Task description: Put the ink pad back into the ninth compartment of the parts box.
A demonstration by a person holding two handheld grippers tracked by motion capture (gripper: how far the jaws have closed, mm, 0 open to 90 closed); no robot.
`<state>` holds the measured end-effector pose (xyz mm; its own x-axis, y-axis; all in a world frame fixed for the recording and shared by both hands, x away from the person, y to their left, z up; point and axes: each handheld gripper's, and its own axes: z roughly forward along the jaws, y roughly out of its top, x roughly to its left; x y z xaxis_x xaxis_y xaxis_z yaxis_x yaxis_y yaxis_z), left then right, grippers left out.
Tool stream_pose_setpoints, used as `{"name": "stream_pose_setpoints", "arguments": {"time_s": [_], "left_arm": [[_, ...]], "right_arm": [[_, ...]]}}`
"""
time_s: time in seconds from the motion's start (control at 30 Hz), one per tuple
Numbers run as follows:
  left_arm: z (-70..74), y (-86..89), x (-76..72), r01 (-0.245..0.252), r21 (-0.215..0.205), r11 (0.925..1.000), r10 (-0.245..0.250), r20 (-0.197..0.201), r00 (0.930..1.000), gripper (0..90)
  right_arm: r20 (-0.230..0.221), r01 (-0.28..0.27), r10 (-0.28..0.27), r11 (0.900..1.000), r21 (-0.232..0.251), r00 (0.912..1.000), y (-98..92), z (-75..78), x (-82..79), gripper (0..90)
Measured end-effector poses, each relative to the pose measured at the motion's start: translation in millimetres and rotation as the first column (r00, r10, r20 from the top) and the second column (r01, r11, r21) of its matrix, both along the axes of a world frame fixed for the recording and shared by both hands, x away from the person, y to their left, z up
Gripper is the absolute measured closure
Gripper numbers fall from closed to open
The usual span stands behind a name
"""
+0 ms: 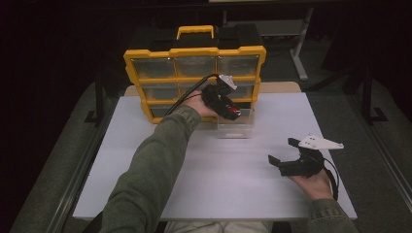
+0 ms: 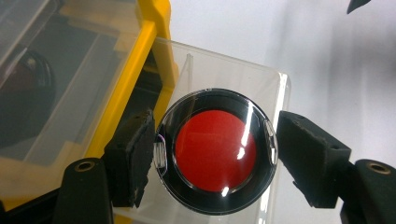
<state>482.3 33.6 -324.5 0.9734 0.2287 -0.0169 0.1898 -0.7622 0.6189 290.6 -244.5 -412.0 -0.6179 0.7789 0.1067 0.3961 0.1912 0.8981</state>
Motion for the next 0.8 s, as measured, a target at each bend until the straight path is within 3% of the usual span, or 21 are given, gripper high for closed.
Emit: {"name": "stream_pose_setpoints", "arguments": {"time_s": [0.2,0.27,0.37,0.57,0.8], "left_arm": [[0.0,-2.4,0.6,0.009,0.002,1.0,-0.009,-0.024,0.9997,29.8],[1.4,0.4,1.5,0.025,-0.019,0.9995,-0.027,-0.067,0.9974,29.4],[5.5,2.9,-2.0,0.041,-0.032,0.9986,-0.043,-0.08,0.9958,23.8],[10.8,5.4,-14.6,0.06,-0.01,0.9981,-0.061,-0.053,0.9968,3.0],[14.8,10.7,-24.8,0.06,-0.021,0.998,-0.061,-0.017,0.998,0.0]], "right_arm": [[0.0,-0.002,0.002,1.0,0.0,1.0,-0.2,0.0,0.0,0.0],[-0.001,0.0,0.0,1.0,0.003,1.0,-0.2,0.2,0.3,0.0],[0.0,0.001,-0.001,1.0,0.003,1.0,-0.1,0.3,0.6,0.0],[0.002,0.005,-0.005,1.0,0.001,1.0,-0.1,0.4,-0.1,0.0],[0.0,0.007,-0.007,1.0,0.0,1.0,-0.4,0.3,-1.1,0.0]]}}
